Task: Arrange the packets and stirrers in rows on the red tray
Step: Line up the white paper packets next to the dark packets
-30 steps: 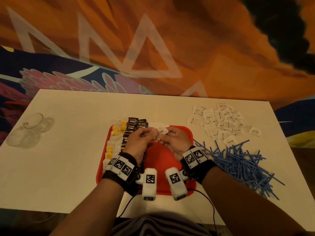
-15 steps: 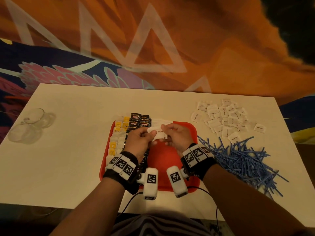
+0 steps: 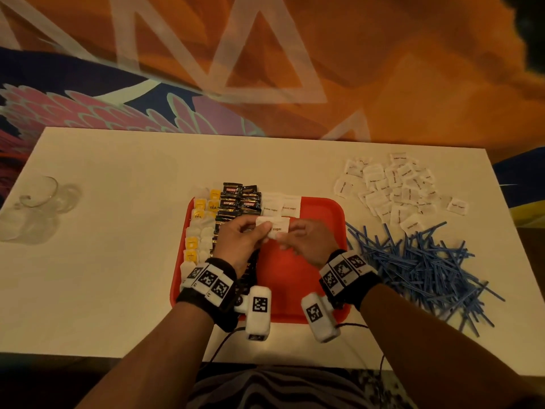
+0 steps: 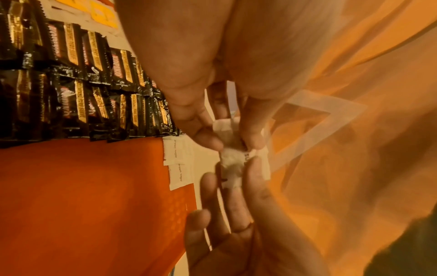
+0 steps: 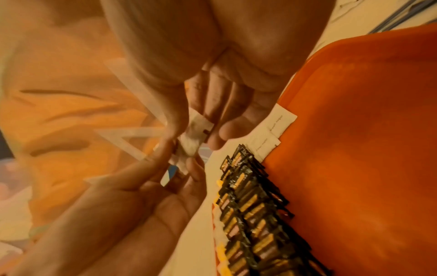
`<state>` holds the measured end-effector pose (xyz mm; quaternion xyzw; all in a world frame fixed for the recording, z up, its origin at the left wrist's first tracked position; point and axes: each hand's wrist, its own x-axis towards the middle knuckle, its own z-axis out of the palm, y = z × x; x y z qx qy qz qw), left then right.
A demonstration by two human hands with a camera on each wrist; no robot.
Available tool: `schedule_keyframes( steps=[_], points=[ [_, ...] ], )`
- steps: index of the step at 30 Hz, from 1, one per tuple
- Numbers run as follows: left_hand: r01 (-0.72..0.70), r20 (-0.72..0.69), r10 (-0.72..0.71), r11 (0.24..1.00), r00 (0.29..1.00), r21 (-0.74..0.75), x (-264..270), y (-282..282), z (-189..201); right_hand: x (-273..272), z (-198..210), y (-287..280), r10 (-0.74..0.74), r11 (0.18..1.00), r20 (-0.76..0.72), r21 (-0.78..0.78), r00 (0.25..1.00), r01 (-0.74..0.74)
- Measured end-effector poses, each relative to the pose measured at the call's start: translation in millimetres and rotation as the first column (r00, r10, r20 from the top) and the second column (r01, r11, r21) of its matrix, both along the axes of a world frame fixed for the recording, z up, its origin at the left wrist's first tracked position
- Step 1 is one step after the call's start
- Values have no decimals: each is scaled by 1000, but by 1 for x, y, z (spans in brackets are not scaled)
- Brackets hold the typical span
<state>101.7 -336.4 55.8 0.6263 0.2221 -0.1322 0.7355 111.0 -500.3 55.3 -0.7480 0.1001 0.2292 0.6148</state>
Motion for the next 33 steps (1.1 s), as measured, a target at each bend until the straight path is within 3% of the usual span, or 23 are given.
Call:
schedule_keyframes(
  steps=[4, 11, 16, 22, 28, 30, 33],
  points=[
    [-42, -60, 47, 996, 997, 77, 8, -2, -8, 10, -16, -5, 76, 991, -45, -104, 996, -81],
    [-134, -131, 155, 978, 979, 159, 34, 9, -19, 53, -57, -16, -145, 976, -159, -187, 977, 114],
    [-98, -132, 121, 981, 984, 169, 37, 27, -21, 76, -87, -26, -157, 943, -197, -320, 968, 88],
    [-92, -146, 123, 975, 982, 202, 32, 41, -27, 82, -99, -19, -145, 893, -176, -447, 974, 52],
    [-42, -119, 76, 964, 990, 264, 28, 47, -34, 85, -107, -15, -100, 765, -160, -643, 982, -27],
    [-46, -115, 79, 963, 990, 264, 26, 48, -35, 83, -103, -15, -115, 742, -112, -670, 987, 10],
    [-59, -111, 90, 963, 990, 262, 24, 50, -37, 82, -100, -10, 47, 734, 30, -679, 998, -14]
  ],
)
